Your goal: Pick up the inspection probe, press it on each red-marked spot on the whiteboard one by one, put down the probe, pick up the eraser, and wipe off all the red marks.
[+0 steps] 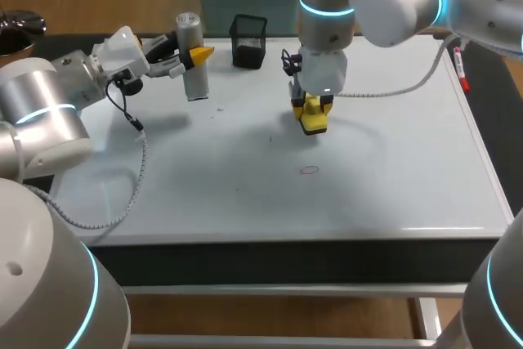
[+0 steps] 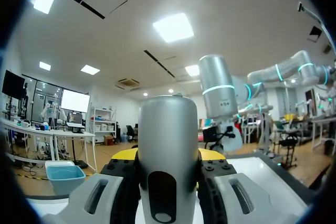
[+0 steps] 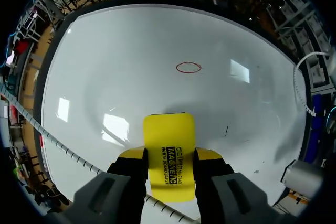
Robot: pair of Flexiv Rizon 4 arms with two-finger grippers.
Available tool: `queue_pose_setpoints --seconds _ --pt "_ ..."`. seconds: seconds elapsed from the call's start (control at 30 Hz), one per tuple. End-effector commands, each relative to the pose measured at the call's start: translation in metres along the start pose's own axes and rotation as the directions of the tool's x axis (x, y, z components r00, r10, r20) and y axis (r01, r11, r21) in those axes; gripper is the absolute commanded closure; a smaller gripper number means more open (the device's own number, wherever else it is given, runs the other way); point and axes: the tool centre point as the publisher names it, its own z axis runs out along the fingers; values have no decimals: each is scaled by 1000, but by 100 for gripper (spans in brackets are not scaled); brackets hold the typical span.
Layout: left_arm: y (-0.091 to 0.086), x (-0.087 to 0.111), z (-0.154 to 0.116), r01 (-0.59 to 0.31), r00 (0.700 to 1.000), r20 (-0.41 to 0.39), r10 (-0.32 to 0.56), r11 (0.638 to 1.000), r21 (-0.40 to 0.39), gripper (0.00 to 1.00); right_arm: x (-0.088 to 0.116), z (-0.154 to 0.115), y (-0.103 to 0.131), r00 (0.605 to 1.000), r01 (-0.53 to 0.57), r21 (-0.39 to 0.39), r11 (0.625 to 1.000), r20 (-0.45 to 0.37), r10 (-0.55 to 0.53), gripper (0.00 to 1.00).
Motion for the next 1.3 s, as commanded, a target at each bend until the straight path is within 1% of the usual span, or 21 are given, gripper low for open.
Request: queue_pose_setpoints --seconds 0.03,0.4,0.83,0.97,1.13,1.3 --pt "-1 0 0 -1 1000 1 1 1000 2 100 0 5 -10 1000 3 -21 1000 -11 -3 100" --pt "-1 0 0 -1 1000 1 1 1000 2 100 9 14 -20 1000 -9 -37 999 -14 9 100" --pt "-1 0 0 -1 1000 1 1 1000 2 100 18 25 -22 1000 -17 -55 998 -19 16 100" --pt "-1 0 0 -1 1000 1 1 1000 2 100 28 28 -25 999 -38 -56 998 -32 37 100" --pt "-1 0 0 -1 1000 1 1 1000 2 100 49 31 -32 995 -87 -59 994 -48 85 100" --pt "-1 0 0 -1 1000 1 1 1000 2 100 68 29 -36 990 -132 -58 990 -57 128 100"
